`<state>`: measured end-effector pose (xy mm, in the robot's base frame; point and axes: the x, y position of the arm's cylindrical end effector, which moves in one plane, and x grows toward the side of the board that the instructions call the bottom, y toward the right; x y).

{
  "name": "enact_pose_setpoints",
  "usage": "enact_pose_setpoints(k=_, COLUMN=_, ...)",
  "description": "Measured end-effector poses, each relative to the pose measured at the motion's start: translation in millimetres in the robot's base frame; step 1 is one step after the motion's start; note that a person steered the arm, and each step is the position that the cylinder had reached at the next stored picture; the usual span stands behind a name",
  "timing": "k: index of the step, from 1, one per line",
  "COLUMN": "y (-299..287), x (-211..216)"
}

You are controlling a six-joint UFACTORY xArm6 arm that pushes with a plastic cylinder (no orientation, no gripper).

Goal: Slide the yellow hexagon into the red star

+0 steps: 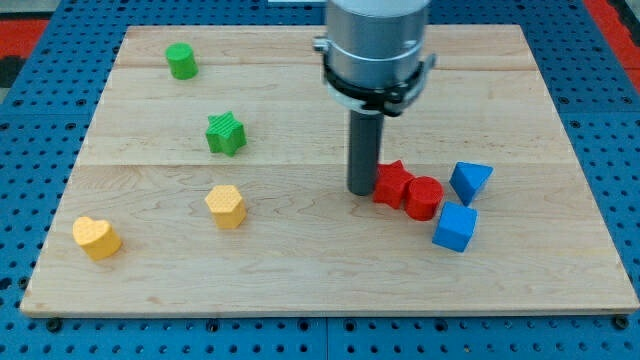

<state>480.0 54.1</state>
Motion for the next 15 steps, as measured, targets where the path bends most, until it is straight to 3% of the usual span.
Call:
enact_pose_setpoints(k=1, y=-39, x=9)
enact_pose_setpoints(k=2, y=-55, x=69)
enact_pose_setpoints(k=3, y=-119, x=95)
enact_pose_setpoints(k=4, y=-173, x=72)
enact_pose_setpoints(k=5, y=-190, x=27)
enact_pose_setpoints(k=8, y=-118, x=26)
enact_pose_setpoints(k=13, y=-113, x=6)
enact_pose_setpoints(k=14, y=-39, x=6)
enact_pose_setpoints(k=15, y=-16, x=6)
